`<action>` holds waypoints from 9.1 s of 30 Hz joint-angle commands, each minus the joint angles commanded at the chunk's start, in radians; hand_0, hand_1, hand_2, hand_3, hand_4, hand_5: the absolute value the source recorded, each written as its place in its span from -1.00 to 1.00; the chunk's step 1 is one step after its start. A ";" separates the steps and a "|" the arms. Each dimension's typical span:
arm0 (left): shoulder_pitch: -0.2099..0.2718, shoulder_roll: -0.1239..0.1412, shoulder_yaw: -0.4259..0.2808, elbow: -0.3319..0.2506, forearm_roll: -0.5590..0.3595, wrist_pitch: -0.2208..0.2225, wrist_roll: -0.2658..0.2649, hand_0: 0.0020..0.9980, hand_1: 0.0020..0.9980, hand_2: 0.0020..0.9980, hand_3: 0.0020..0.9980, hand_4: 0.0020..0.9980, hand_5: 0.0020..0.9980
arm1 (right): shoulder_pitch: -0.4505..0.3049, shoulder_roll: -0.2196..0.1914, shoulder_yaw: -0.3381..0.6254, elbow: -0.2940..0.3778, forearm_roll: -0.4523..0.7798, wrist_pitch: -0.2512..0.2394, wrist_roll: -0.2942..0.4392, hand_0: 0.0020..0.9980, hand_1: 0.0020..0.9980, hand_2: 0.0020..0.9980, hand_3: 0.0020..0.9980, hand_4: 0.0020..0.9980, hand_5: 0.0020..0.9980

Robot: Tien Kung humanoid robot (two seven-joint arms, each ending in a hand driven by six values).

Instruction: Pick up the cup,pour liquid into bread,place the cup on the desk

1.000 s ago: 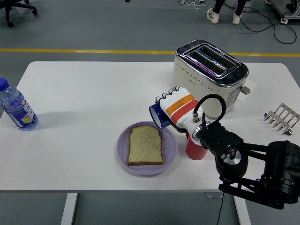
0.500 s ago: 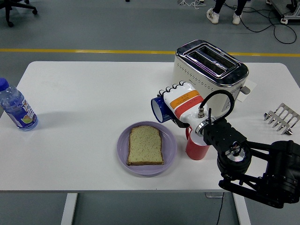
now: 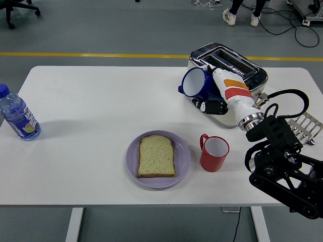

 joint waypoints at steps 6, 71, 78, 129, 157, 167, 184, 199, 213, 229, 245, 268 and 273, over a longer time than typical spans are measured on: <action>-0.002 0.001 -0.002 0.000 0.003 0.000 0.000 0.27 0.29 0.32 0.11 -0.35 0.68 | -0.082 -0.007 0.127 0.031 0.247 -0.070 0.148 0.16 0.01 0.16 0.15 0.09 -1.00; 0.002 -0.002 0.014 0.000 0.014 0.000 0.000 0.27 0.29 0.32 0.11 -0.35 0.67 | -0.511 0.188 0.405 -0.577 0.767 -0.026 1.051 0.22 -0.02 0.13 0.15 0.01 -0.99; -0.001 -0.002 0.011 0.000 0.013 0.000 0.000 0.27 0.29 0.32 0.11 -0.35 0.67 | -0.497 0.202 0.383 -0.633 0.757 -0.016 1.058 0.22 -0.02 0.13 0.15 0.02 -0.97; -0.004 -0.002 0.009 0.000 0.016 0.000 0.000 0.27 0.29 0.32 0.11 -0.35 0.68 | -0.453 0.219 0.339 -0.737 0.664 0.003 0.985 0.49 0.33 0.74 0.88 0.70 -0.97; 0.000 -0.002 0.012 -0.001 0.018 0.001 -0.005 0.27 0.29 0.32 0.11 -0.35 0.67 | -0.513 0.223 0.490 -0.576 0.522 0.077 0.844 1.00 0.82 1.00 1.00 1.00 -0.42; 0.005 -0.002 0.017 0.000 0.016 0.000 -0.001 0.27 0.29 0.32 0.11 -0.35 0.67 | -0.547 0.202 0.590 -0.395 0.484 0.047 0.843 1.00 0.80 1.00 1.00 1.00 -0.43; 0.004 -0.002 0.012 0.000 0.015 0.000 0.000 0.27 0.29 0.32 0.11 -0.35 0.67 | -0.560 0.182 0.732 -0.131 0.860 0.235 0.799 0.50 0.32 0.42 0.43 0.43 -0.53; -0.004 -0.002 0.007 0.000 0.020 0.000 -0.001 0.27 0.29 0.32 0.11 -0.36 0.68 | -0.582 0.209 0.864 -0.125 1.315 0.398 0.744 0.37 0.24 0.35 0.28 0.39 -0.48; -0.005 -0.002 0.006 0.000 0.019 0.000 -0.001 0.27 0.29 0.32 0.11 -0.36 0.68 | -0.595 0.222 0.956 -0.164 1.455 0.465 0.534 0.34 0.19 0.29 0.24 0.29 -0.41; -0.005 -0.002 0.008 0.000 0.021 0.000 -0.001 0.27 0.29 0.32 0.11 -0.35 0.68 | -0.599 0.227 0.943 -0.208 1.583 0.452 0.562 0.30 0.17 0.26 0.23 0.26 -0.42; -0.003 -0.002 0.009 0.000 0.020 0.000 -0.001 0.27 0.29 0.32 0.11 -0.35 0.68 | -0.605 0.224 0.944 -0.224 1.613 0.459 0.554 0.29 0.15 0.25 0.23 0.21 -0.37; 0.007 -0.002 0.033 -0.001 0.015 0.000 -0.001 0.27 0.29 0.32 0.11 -0.35 0.68 | -0.622 0.228 0.945 -0.231 1.625 0.457 0.570 0.27 0.13 0.25 0.22 0.17 -0.39; 0.009 -0.002 0.035 0.000 0.014 0.000 -0.001 0.27 0.29 0.32 0.11 -0.35 0.68 | -0.623 0.230 0.942 -0.232 1.626 0.458 0.570 0.27 0.13 0.25 0.22 0.17 -0.39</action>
